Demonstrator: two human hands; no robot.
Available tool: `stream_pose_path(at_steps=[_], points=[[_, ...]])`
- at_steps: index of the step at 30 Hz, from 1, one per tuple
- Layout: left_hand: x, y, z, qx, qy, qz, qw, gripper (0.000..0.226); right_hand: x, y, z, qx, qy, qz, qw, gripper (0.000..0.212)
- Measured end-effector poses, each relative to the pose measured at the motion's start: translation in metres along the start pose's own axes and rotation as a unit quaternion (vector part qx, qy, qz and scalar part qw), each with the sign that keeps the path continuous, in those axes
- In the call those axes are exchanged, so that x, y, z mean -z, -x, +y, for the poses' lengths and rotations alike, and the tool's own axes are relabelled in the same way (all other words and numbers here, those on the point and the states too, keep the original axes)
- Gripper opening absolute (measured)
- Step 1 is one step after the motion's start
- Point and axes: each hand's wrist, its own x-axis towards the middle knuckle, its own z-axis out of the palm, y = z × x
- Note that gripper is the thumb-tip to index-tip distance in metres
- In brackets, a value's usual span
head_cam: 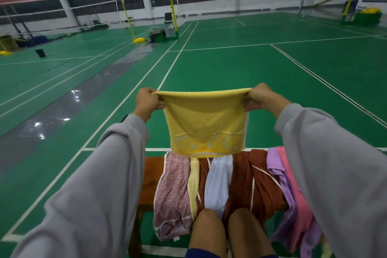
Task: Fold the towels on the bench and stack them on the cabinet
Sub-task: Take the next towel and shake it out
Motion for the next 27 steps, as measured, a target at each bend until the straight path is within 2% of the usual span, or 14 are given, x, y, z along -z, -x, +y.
stream_pose_path(at_steps=[3, 6, 10, 13, 15, 19, 23, 27], points=[[-0.002, -0.006, 0.004, -0.013, 0.126, 0.025, 0.992, 0.026, -0.001, 0.003, -0.013, 0.030, -0.112, 0.025, 0.993, 0.025], [0.004, 0.001, 0.000, -0.047, 0.137, 0.026, 0.989, 0.022, -0.001, 0.014, -0.016, 0.064, -0.128, 0.040, 0.989, 0.013], [0.016, 0.023, -0.029, -0.033, 0.035, 0.001, 0.999, 0.022, 0.003, 0.033, 0.009, 0.036, -0.069, 0.015, 0.997, 0.018], [0.027, 0.055, -0.058, -0.012, -0.087, -0.070, 0.994, 0.017, 0.013, 0.054, 0.039, -0.022, 0.003, -0.053, 0.998, 0.015], [0.033, 0.077, -0.077, 0.012, -0.154, -0.130, 0.979, 0.016, 0.021, 0.069, 0.063, -0.055, 0.082, -0.101, 0.990, 0.016], [0.042, 0.111, -0.111, 0.046, -0.253, -0.246, 0.934, 0.010, 0.025, 0.097, 0.114, -0.065, 0.230, -0.141, 0.961, 0.020], [0.046, 0.133, -0.127, 0.076, -0.247, -0.336, 0.906, 0.008, 0.019, 0.117, 0.150, -0.071, 0.244, -0.205, 0.945, 0.016], [0.053, 0.134, -0.131, 0.084, -0.219, -0.345, 0.909, 0.009, 0.023, 0.121, 0.165, -0.076, 0.222, -0.233, 0.944, 0.015]])
